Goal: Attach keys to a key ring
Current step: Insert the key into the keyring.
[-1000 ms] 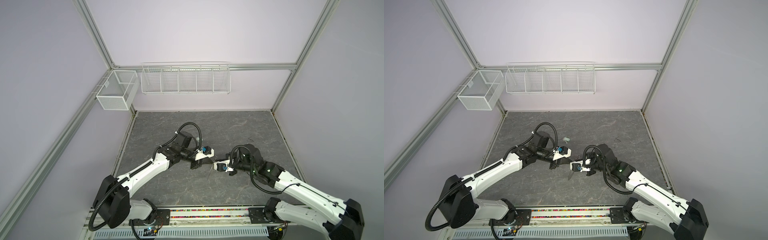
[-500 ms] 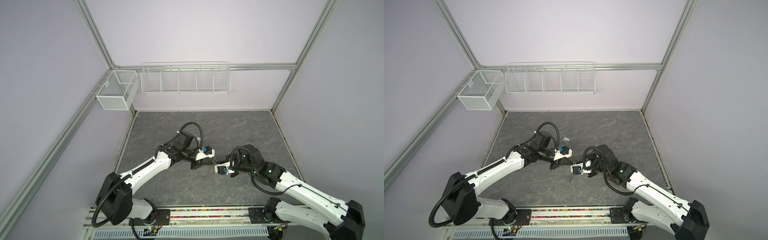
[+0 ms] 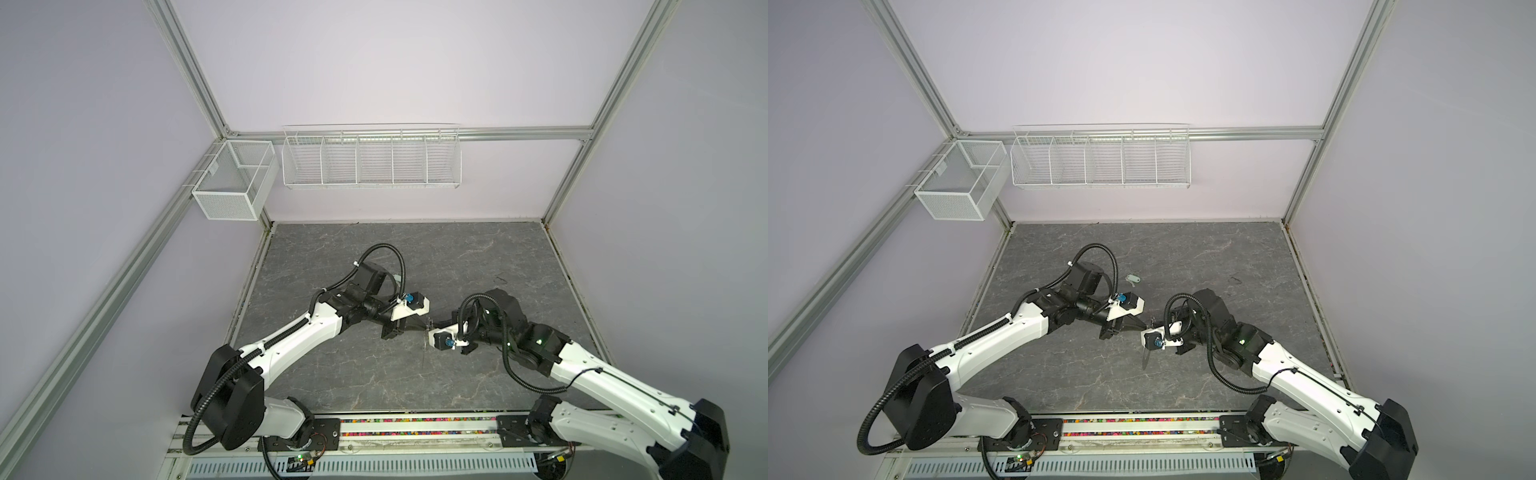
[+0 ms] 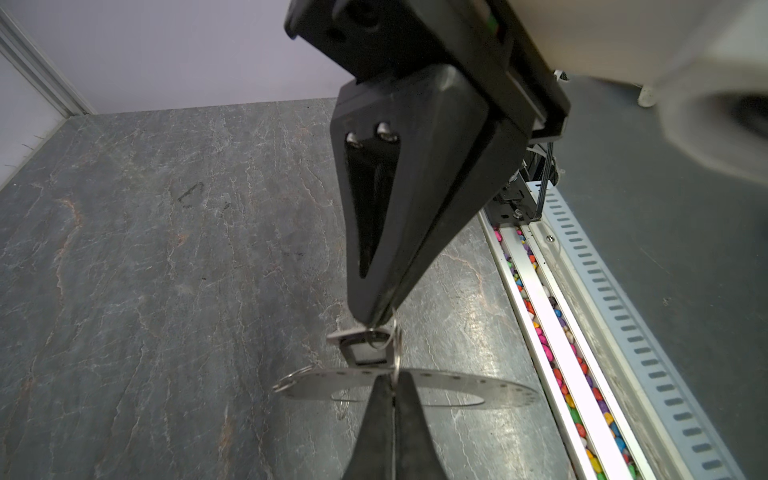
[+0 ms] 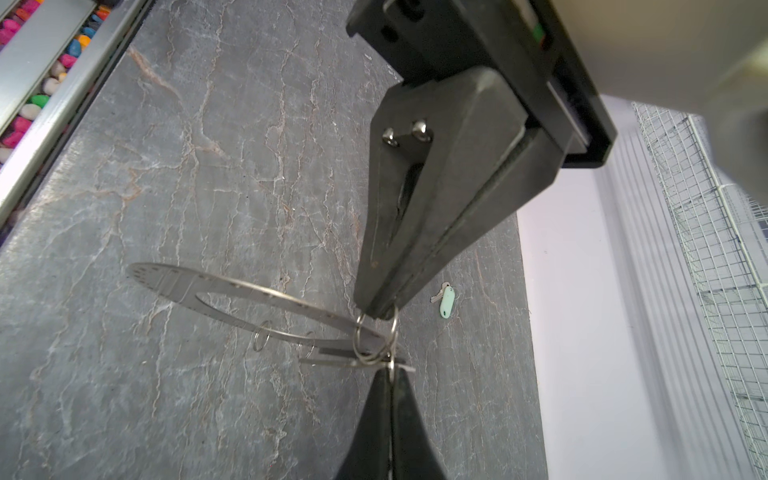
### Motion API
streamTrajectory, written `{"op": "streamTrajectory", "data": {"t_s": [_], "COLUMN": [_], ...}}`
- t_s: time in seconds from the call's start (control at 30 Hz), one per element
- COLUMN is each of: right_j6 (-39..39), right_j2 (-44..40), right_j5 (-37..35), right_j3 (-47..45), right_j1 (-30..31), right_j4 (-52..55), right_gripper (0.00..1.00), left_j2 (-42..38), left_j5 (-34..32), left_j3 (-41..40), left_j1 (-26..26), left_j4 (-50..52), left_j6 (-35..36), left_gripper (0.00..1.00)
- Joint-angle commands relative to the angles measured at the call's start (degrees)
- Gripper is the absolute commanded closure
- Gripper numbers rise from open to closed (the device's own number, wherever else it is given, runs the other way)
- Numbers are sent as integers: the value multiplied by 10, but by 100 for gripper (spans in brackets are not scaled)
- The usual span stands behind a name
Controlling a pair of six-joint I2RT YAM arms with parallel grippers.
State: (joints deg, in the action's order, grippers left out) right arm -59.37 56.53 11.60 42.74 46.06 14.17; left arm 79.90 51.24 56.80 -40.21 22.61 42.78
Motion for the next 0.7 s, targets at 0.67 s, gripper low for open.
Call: {"op": "streamTrajectory", "data": {"t_s": [0.67], "right_j6": [-39], "right_j2": [-13], "right_j5": [-1], "right_j3": [9], "right_j1": [20], "right_j4": [4], "right_gripper": [93], "left_j2": [16], "left_j5": [4], "left_j3": [35], "left_j1": [-6], "left_j4": [38], "left_j6": [31], "left_gripper": [100]}}
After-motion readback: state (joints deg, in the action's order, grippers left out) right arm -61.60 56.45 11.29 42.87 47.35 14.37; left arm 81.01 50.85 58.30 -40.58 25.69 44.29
